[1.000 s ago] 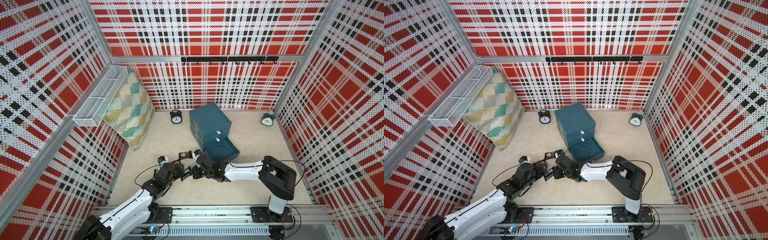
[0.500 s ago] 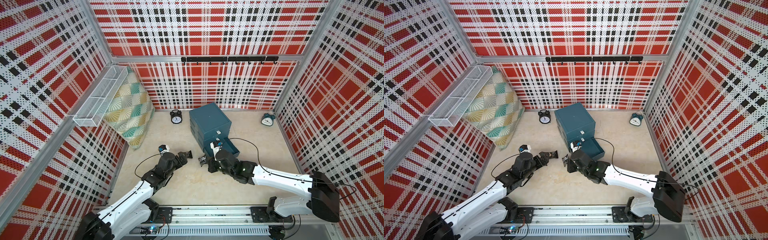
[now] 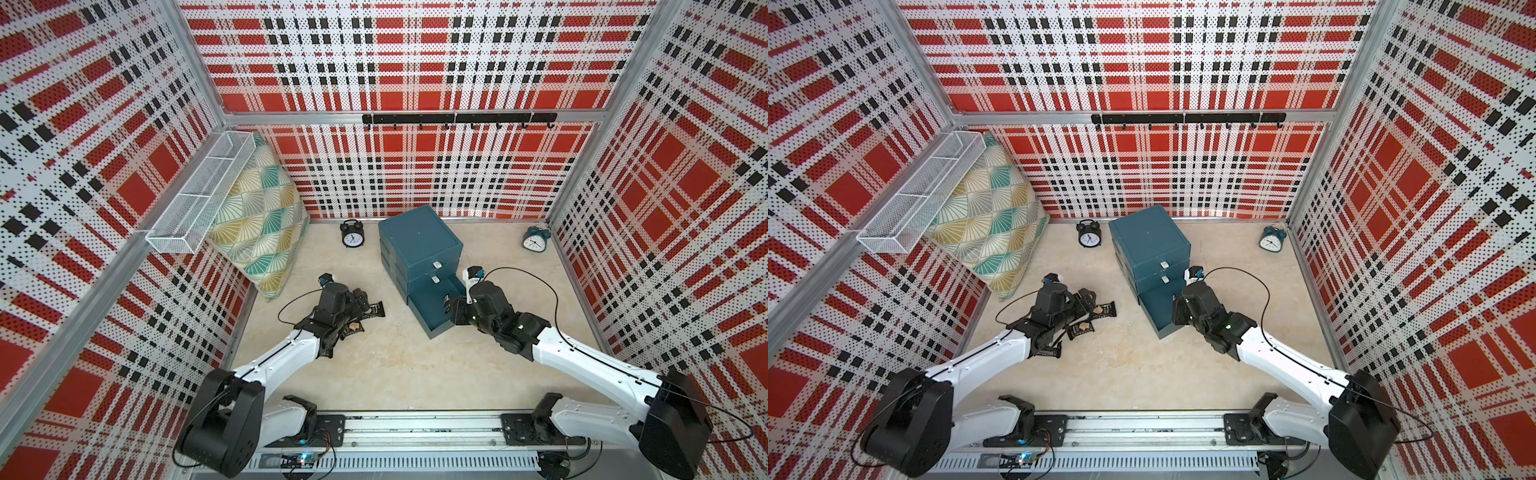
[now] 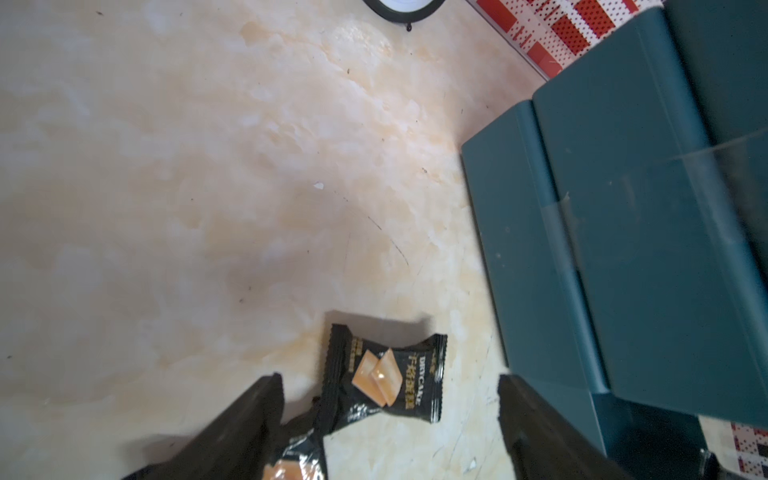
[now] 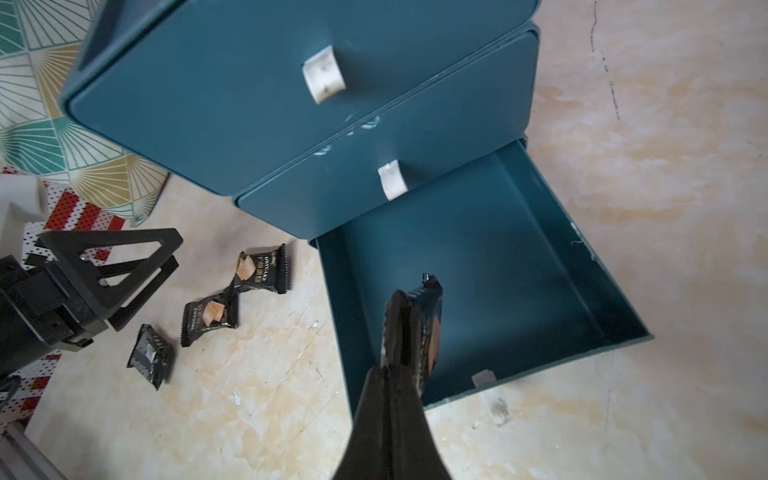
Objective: Place the cookies into the drawer by color
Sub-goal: Place the cookie in the drawer.
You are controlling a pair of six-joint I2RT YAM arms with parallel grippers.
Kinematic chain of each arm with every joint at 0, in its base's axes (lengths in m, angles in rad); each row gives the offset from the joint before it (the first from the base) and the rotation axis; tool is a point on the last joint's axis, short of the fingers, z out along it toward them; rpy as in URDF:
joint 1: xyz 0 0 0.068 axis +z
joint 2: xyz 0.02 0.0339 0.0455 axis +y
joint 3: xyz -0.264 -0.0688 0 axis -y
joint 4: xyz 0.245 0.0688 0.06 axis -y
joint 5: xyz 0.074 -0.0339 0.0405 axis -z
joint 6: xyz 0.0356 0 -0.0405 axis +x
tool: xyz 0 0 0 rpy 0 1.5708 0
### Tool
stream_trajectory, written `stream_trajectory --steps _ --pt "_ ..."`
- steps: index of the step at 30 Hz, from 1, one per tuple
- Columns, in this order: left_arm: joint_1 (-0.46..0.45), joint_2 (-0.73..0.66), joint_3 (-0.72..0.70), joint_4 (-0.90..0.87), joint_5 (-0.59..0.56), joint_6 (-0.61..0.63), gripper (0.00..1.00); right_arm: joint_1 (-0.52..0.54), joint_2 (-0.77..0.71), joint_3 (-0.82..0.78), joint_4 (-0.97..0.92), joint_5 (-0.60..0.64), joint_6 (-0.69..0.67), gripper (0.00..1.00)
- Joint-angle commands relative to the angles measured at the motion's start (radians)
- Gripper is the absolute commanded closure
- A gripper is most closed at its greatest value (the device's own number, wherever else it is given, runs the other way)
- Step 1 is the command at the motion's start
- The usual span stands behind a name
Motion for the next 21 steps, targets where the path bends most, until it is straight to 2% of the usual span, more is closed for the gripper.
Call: stream_trajectory --steps 1,7,8,9,10,12,21 --pt "0.018 0.073 0.055 0.048 0.018 0.049 0.18 -0.043 0.037 0.003 0.013 -0.05 -0.048 1.0" --pt "0.022 0.232 0.141 0.035 -0.002 0.085 0.33 -0.13 0.114 0.001 0.039 -0.105 -0.086 0.99" --pt "0.021 0.259 0.156 0.035 -0.001 0.091 0.36 -0.138 0.122 0.003 0.029 -0.094 -0.089 0.87" --pt "0.019 0.283 0.169 0.033 -0.003 0.096 0.38 -0.148 0.127 0.004 0.019 -0.08 -0.093 0.69" --pt "0.018 0.302 0.178 0.032 -0.006 0.099 0.41 -0.153 0.128 0.005 0.009 -0.069 -0.095 0.61" --pt "0.013 0.34 0.197 0.027 -0.009 0.11 0.45 -0.156 0.117 0.006 -0.012 -0.053 -0.097 0.52" --pt "-0.06 0.443 0.247 -0.012 -0.068 0.158 0.48 -0.151 -0.05 -0.05 -0.029 -0.165 -0.085 0.48"
